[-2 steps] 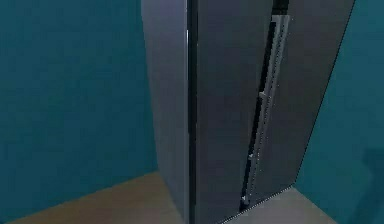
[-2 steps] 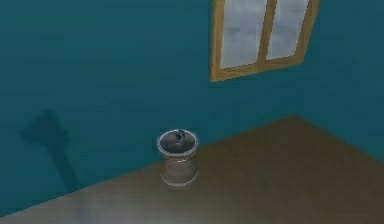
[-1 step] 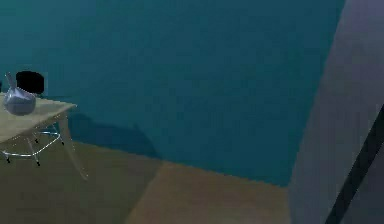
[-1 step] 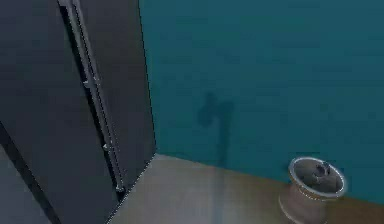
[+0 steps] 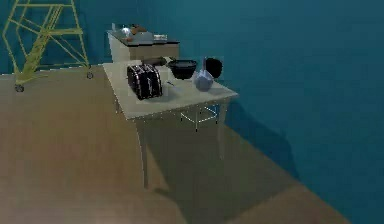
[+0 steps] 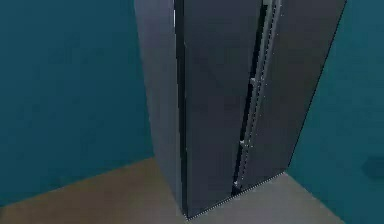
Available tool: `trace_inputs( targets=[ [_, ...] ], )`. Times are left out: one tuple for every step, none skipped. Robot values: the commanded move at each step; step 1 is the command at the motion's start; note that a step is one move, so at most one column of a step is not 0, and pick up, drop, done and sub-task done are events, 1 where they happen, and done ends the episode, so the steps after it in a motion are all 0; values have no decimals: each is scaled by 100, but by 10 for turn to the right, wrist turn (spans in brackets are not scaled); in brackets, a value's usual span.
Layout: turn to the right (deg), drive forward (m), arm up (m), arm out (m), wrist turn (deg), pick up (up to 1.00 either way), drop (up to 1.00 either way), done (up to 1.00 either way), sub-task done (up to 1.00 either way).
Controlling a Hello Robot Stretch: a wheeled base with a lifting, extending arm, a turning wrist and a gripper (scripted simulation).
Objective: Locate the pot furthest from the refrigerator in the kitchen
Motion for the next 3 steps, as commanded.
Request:
trace_inputs(
  targets=[
    [-450, 0, 0, 0, 0, 0, 0, 0, 0],
    [-30, 0, 0, 0, 0, 0, 0, 0, 0],
    [0, 100, 0, 0, 0, 0, 0, 0, 0]
  ],
)
